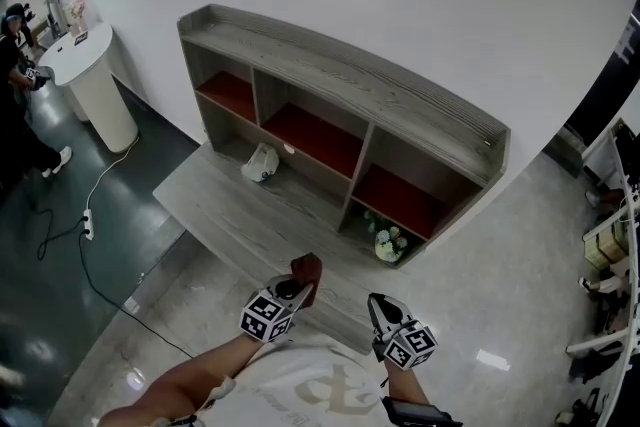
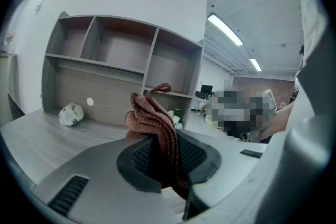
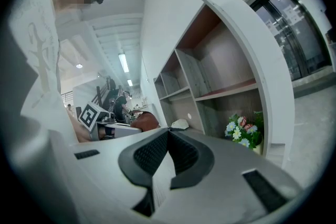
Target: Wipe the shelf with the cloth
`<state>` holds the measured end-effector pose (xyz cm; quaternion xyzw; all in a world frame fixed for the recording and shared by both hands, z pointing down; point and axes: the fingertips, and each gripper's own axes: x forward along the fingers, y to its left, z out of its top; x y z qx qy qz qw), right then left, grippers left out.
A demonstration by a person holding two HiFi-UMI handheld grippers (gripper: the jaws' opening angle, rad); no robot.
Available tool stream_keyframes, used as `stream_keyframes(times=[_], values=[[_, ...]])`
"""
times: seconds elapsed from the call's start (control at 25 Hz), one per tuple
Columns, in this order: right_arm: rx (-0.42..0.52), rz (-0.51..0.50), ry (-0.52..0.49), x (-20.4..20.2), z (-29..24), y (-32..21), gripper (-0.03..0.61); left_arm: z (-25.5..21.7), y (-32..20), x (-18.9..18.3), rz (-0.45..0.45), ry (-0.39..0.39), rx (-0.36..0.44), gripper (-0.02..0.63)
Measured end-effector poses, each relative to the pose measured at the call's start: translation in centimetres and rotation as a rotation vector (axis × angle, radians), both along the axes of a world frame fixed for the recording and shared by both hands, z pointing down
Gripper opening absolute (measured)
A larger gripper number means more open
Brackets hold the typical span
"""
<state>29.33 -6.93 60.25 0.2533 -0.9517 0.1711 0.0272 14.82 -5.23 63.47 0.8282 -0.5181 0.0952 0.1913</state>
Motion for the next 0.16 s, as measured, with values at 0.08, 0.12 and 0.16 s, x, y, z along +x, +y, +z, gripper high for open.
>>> stream_keyframes(times=[0.08, 0.12, 0.16], values=[[0.001, -0.002, -0.001, -0.28, 0.04, 0.16, 0.003, -0.07, 0.03, -0.25, -0.001, -0.003, 0.005, 0.067], [0.001, -0.004, 0.000, -0.40, 0.08, 0.24, 0.003, -0.11, 0.04, -0.38, -0.001, -0.004, 0.007, 0.067], [0.002, -0.005, 0.000, -0.52, 0.12, 0.31, 0.003, -0.14, 0.05, -0.51, -0.001, -0.006, 0.009, 0.067]])
